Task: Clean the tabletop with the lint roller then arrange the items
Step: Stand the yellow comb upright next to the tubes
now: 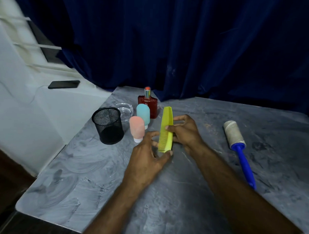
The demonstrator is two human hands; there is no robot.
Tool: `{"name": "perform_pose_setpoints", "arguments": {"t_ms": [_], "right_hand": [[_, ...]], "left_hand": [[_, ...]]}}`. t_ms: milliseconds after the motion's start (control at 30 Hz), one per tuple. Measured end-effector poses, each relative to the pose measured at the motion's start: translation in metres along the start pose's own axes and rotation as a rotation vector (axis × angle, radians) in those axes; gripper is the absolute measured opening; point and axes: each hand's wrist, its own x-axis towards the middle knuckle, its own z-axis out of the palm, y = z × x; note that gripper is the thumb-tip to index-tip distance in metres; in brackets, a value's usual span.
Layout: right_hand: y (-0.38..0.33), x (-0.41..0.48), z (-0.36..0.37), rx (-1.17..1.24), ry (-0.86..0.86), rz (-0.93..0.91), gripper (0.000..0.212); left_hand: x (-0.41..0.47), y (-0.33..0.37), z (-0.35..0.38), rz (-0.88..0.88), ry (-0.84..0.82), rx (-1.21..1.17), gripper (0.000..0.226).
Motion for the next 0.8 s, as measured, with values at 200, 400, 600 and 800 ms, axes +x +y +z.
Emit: {"name": "perform_pose_setpoints", "arguments": {"t_ms": [200,400,600,800], "right_hand": [[0.01,0.018,0.014,-0.296,0.041,-0.06,0.036],[0.003,0.015,0.016,-0.604,0.004,-0.09,0.031],[0.003,0.015,0.019,-0.759,0.013,-0.121,0.031],[0.005,0.017,0.02,-0.834,0.01,-0.152,0.04]], "left_hand": [[0.012,-0.012,-0.001,-0.051,-0.016,0.187,0.048],[0.01,-0.01,-0.002,-0.025,-0.034,0.504,0.052],[0.011,-0.01,-0.001,0.024,-0.031,0.671,0.056],[0.008,-0.014,0.002,0.046,-0.019,0.728,0.053]]}}
